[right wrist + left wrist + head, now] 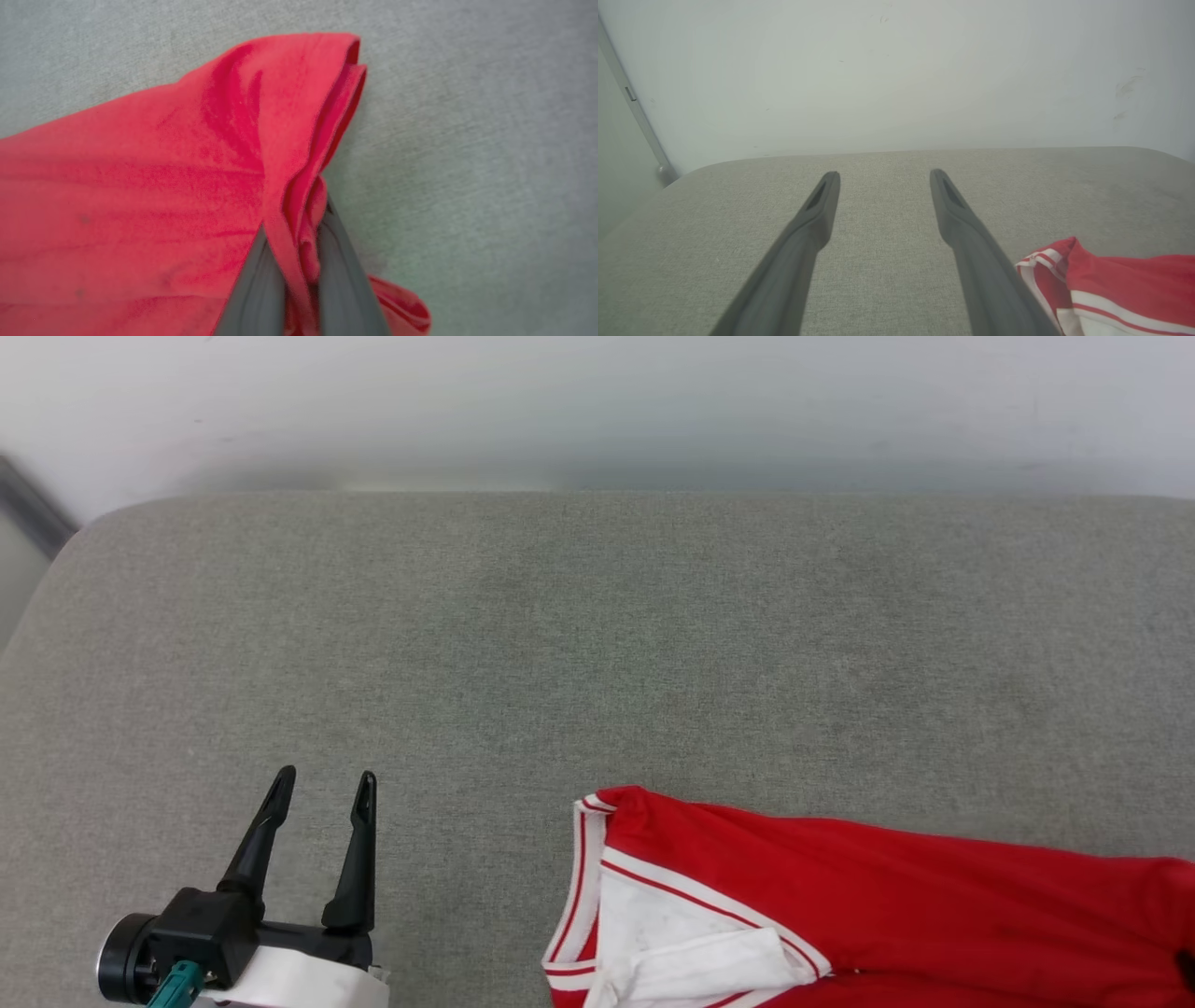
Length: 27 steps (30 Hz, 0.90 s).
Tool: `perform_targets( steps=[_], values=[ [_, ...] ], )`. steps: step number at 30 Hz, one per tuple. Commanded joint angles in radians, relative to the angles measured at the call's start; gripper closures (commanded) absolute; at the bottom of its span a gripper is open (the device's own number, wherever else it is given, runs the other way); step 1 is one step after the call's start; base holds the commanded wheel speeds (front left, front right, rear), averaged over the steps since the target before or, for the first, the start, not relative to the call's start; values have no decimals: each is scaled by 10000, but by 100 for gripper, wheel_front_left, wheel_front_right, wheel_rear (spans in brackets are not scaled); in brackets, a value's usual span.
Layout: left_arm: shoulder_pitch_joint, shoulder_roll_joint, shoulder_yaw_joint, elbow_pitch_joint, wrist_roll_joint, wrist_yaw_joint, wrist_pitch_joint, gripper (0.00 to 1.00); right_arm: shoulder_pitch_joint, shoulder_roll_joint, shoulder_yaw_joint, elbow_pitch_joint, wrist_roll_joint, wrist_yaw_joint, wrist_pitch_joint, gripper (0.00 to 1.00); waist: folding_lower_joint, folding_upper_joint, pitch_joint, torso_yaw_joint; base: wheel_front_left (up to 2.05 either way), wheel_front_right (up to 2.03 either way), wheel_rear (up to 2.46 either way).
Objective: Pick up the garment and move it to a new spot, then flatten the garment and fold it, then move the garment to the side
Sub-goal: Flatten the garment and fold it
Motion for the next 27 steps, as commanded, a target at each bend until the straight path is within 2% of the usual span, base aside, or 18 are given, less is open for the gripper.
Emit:
perform_targets(
  steps=[1,4,9,20,27],
  values=[
    [84,-34,71,3,30,-29,-46,0,-206,-141,-318,103,-267,-22,-93,100,0,-1,-28,-33,0,0,0],
    [157,-84,131,62,89,-74,-46,0,-318,-198,-626,34,-547,-19,-72,100,0,-1,-133,-99,0,0,0],
    [196,-163,139,122,115,-110,-46,0,-133,22,-283,-865,-413,-17,383,100,0,-1,-287,-170,0,0,0],
    [410,-281,71,220,176,-150,-46,0,922,1005,1824,-4357,-211,-15,2338,100,0,-1,-512,-222,0,0,0],
    [225,-337,24,282,203,-158,-47,0,529,1937,3137,-5278,41,-15,3116,100,0,-1,-484,-58,0,0,0]
  ],
)
